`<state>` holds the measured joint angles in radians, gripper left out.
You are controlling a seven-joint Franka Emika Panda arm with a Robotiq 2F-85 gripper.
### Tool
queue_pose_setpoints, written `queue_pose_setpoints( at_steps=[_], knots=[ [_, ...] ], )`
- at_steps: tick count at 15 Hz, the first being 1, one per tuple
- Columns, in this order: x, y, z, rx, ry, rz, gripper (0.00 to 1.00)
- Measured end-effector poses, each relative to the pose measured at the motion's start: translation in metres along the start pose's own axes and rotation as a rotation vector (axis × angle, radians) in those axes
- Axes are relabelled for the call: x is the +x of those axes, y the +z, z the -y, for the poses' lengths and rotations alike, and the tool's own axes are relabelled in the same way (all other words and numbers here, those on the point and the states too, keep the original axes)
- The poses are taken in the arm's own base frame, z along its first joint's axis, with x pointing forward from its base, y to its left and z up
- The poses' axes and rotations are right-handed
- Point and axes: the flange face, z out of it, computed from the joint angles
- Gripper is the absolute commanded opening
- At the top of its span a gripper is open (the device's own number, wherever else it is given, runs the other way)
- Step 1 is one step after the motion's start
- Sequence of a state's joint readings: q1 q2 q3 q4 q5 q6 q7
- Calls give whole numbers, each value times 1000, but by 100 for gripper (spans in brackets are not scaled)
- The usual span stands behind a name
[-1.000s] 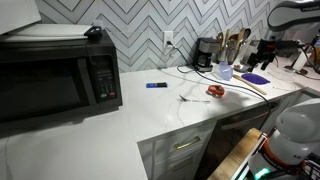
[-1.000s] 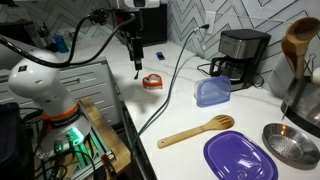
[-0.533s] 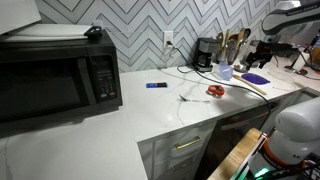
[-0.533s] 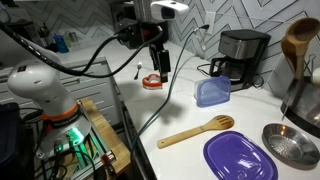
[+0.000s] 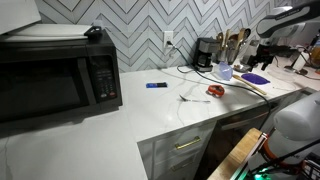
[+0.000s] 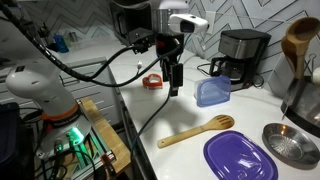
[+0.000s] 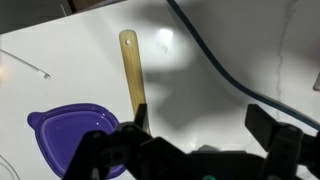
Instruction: Pick up the wooden spoon and put it in the utensil holder
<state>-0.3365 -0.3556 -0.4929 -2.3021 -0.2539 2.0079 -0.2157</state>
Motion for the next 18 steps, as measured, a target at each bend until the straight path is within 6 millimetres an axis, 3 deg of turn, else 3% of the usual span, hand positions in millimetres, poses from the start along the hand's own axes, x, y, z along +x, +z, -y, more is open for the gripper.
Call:
queue_pose_setpoints(
  at_steps=[6,8,13,18],
  knots=[
    [2,1,0,-5,2,4,100],
    [7,6,-8,-15,29,12,100],
    [22,29,-44,8,82,45,100],
    [39,61,-62,64,75,48,100]
  ],
)
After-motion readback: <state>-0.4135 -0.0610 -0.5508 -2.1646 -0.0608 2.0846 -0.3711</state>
